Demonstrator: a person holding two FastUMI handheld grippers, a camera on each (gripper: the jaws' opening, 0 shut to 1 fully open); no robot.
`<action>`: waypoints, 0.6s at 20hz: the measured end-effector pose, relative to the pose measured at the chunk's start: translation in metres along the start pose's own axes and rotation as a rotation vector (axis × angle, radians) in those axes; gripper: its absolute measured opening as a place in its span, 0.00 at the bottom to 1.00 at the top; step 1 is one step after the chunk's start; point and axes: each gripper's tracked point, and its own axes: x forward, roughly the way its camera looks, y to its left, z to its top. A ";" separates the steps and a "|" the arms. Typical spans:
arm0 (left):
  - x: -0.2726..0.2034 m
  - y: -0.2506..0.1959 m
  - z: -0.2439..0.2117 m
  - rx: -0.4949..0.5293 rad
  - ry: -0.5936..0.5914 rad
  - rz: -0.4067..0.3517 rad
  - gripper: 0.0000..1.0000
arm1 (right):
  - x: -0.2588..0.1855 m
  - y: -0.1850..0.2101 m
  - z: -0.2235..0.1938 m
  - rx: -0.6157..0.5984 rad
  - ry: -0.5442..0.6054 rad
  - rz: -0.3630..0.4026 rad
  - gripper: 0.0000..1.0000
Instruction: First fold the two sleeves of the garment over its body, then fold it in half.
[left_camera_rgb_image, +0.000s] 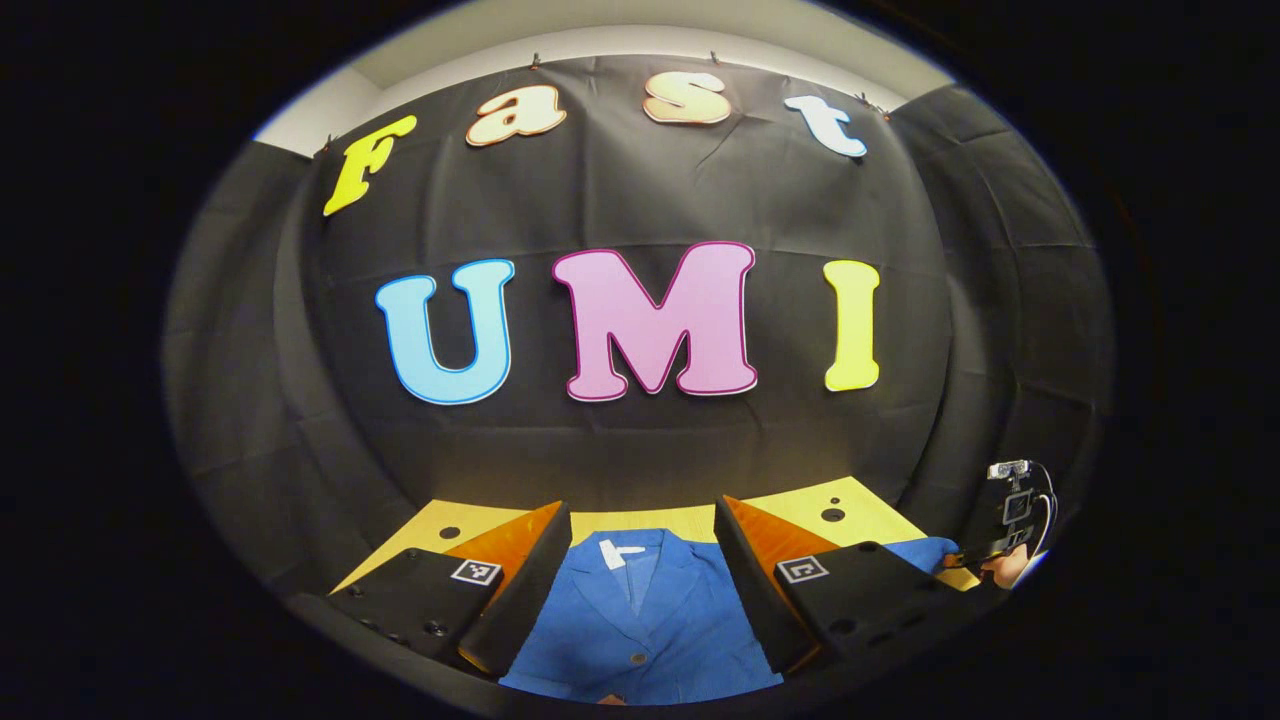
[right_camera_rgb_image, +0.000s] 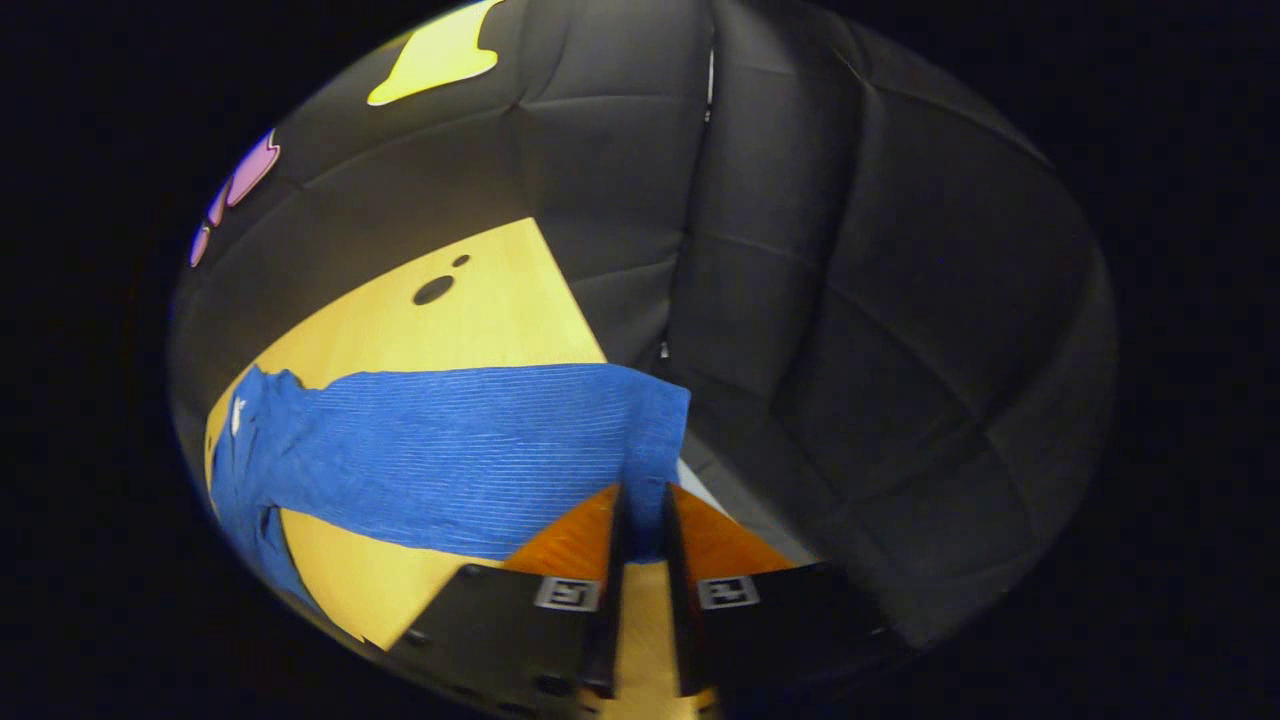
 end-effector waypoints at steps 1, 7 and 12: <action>-0.001 0.002 0.000 -0.006 -0.001 0.004 0.82 | 0.004 0.002 0.005 -0.002 -0.008 -0.005 0.19; -0.019 0.034 -0.017 -0.056 0.030 0.047 0.82 | -0.015 0.024 0.015 0.000 -0.034 0.027 0.06; -0.031 0.056 -0.030 -0.097 0.035 0.046 0.82 | -0.090 0.077 0.056 -0.015 -0.188 0.073 0.06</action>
